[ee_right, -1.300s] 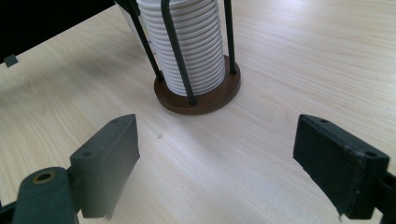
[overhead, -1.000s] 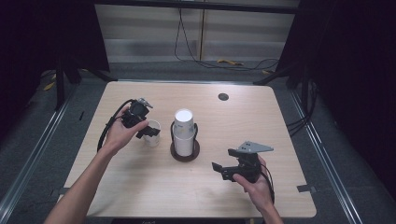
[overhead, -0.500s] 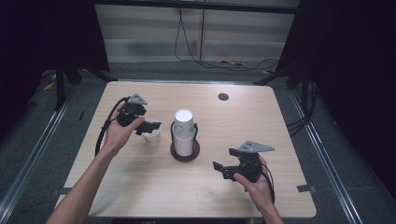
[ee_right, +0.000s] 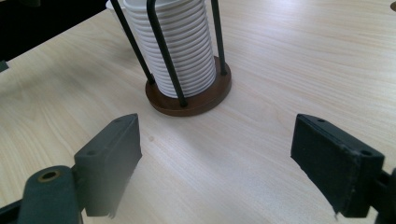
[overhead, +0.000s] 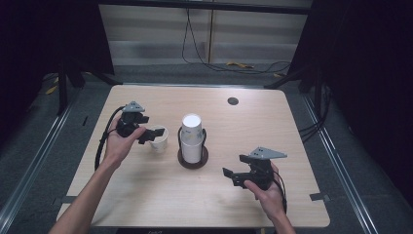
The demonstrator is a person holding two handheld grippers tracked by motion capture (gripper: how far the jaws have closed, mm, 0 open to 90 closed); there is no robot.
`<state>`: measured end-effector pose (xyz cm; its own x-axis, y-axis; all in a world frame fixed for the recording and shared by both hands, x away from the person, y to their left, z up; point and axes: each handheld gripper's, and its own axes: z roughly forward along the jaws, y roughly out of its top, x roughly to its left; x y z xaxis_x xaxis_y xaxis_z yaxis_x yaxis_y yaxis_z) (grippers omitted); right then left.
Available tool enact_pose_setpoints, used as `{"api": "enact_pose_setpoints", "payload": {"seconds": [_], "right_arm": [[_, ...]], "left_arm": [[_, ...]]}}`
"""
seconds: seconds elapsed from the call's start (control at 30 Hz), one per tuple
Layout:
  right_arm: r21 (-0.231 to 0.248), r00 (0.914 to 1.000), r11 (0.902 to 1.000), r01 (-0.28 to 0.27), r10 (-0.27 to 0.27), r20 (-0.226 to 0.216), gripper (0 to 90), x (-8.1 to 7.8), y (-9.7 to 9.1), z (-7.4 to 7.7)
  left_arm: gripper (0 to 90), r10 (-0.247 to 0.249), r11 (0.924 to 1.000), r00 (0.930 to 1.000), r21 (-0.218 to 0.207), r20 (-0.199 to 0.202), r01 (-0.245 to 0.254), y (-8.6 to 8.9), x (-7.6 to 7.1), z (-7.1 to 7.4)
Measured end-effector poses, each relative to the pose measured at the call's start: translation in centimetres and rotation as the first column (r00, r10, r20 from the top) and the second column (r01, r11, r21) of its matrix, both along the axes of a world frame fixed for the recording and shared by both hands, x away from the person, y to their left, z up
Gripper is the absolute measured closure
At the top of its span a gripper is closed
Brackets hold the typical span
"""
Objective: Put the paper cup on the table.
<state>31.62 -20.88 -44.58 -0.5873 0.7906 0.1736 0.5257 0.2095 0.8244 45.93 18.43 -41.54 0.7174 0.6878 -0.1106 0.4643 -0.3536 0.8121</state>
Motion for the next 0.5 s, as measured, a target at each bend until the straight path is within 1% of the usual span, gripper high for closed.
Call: {"api": "enact_pose_setpoints", "payload": {"seconds": [0.07,0.1,0.17,0.2,0.27,0.33,0.5], "right_arm": [[-0.004,1.0000,1.0000,0.003,-0.003,0.004,16.2,0.0,0.0,0.0],[-0.002,0.9999,0.9999,0.011,-0.011,0.005,16.4,0.0,0.0,0.0],[-0.008,0.9998,0.9998,0.017,-0.016,0.013,16.5,-0.1,0.0,0.0],[-0.009,0.9997,0.9998,0.018,-0.018,0.016,16.6,-0.1,0.0,0.0],[-0.012,0.9996,0.9997,0.021,-0.020,0.021,16.6,-0.1,0.0,0.0],[-0.011,0.9994,0.9996,0.026,-0.026,0.021,16.6,-0.2,-0.1,0.0],[-0.009,0.9992,0.9994,0.032,-0.032,0.023,16.5,-0.2,-0.2,0.0]], "left_arm": [[16.0,0.006,0.9998,0.9998,-0.020,0.018,-0.006,0.1,-0.2,0.1],[16.0,0.001,0.9995,0.9996,-0.032,0.026,0.000,0.1,-0.4,0.2],[16.0,-0.004,0.9965,0.9985,-0.083,0.055,0.009,0.3,-0.8,0.4],[16.1,-0.004,0.9957,0.9980,-0.092,0.064,0.009,0.5,-1.0,0.4],[16.1,-0.003,0.9967,0.9968,-0.081,0.080,0.009,0.6,-1.4,0.5],[16.1,-0.010,0.9961,0.9971,-0.086,0.075,0.016,0.8,-1.8,0.4],[16.1,-0.012,0.9961,0.9955,-0.086,0.094,0.020,1.1,-2.9,0.3]]}}
